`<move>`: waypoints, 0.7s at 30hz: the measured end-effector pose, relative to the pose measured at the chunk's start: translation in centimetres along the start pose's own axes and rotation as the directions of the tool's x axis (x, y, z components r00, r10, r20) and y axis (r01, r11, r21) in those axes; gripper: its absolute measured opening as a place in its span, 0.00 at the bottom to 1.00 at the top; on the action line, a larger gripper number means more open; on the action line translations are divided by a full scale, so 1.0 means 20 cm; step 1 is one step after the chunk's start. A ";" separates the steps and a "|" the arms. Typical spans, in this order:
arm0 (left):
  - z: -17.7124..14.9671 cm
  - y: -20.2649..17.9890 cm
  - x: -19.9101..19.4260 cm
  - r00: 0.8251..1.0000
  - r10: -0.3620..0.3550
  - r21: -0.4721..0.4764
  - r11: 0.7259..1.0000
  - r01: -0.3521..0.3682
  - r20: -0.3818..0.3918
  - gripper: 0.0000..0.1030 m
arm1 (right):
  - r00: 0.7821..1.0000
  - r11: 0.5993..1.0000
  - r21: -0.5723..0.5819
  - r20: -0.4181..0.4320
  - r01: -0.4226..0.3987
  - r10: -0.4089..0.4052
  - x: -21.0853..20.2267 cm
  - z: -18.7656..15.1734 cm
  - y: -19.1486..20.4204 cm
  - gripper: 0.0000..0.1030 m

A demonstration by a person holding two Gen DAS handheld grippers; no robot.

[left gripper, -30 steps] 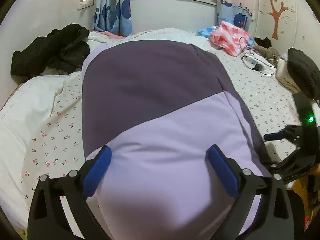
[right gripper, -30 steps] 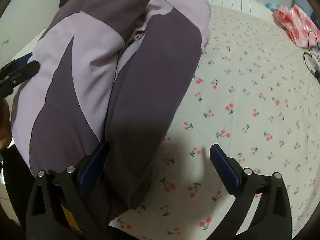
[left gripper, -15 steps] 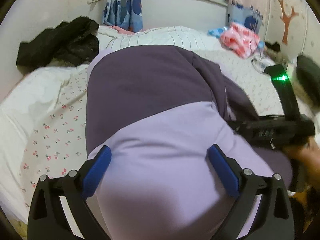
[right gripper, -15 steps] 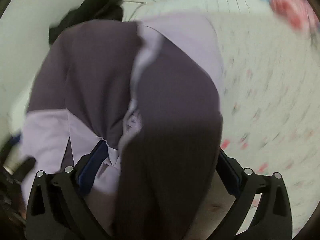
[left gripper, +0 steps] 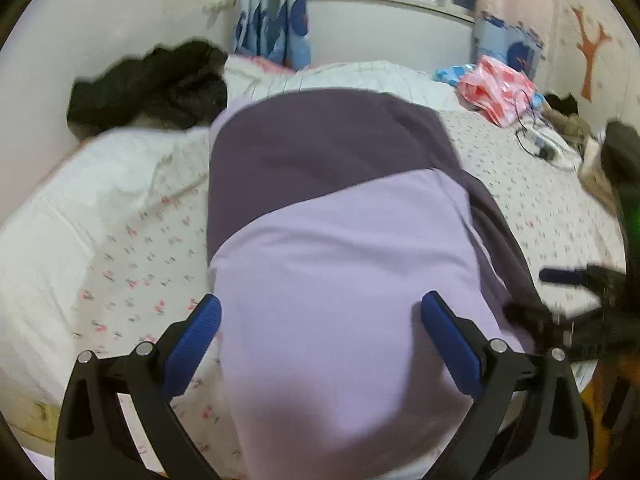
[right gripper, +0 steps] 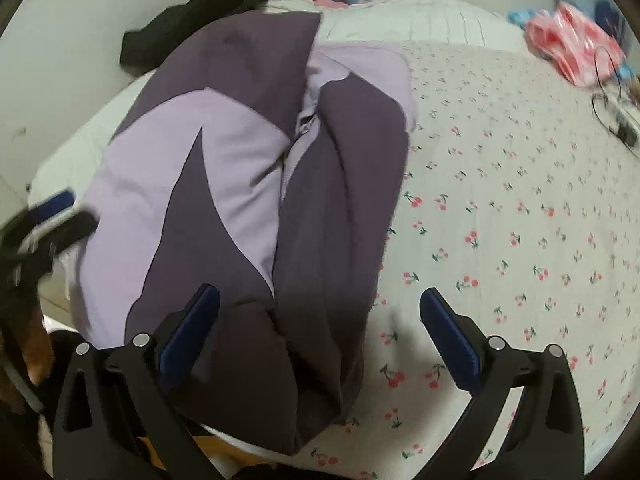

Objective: Fold large clothes
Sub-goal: 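Lower the folded jacket onto the bed and open both grippers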

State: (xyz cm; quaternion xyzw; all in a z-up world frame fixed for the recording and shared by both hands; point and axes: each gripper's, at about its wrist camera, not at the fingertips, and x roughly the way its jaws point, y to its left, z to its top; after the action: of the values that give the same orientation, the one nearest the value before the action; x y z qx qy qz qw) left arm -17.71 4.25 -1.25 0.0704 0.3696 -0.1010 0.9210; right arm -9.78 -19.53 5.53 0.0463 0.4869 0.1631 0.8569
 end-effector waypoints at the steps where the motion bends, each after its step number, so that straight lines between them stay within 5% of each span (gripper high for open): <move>1: -0.01 -0.02 -0.05 1.000 0.013 0.028 1.000 -0.013 0.020 0.93 | 1.000 1.000 -0.004 0.013 0.007 -0.007 -0.05 0.00 -0.03 0.93; 7: -0.04 -0.04 -0.25 0.994 0.054 0.064 0.996 -0.060 0.092 0.93 | 0.986 0.999 -0.023 0.161 0.049 -0.045 -0.30 0.04 0.03 0.93; 14: -0.03 -0.01 -0.33 0.992 0.056 0.019 0.998 -0.059 0.111 0.93 | 0.997 1.000 -0.010 0.064 0.030 -0.029 -0.24 0.00 0.01 0.93; 21: 0.01 0.01 -0.27 0.998 0.034 0.001 0.999 -0.034 0.059 0.93 | 0.985 0.999 -0.029 0.170 0.032 -0.027 -0.35 0.18 0.00 0.93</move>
State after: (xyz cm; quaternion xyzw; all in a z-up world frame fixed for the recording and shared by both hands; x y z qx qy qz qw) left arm -21.27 5.22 2.57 0.0744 0.3410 -0.0877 0.9330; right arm -10.00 -21.47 13.13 0.0394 0.4102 0.1533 0.8982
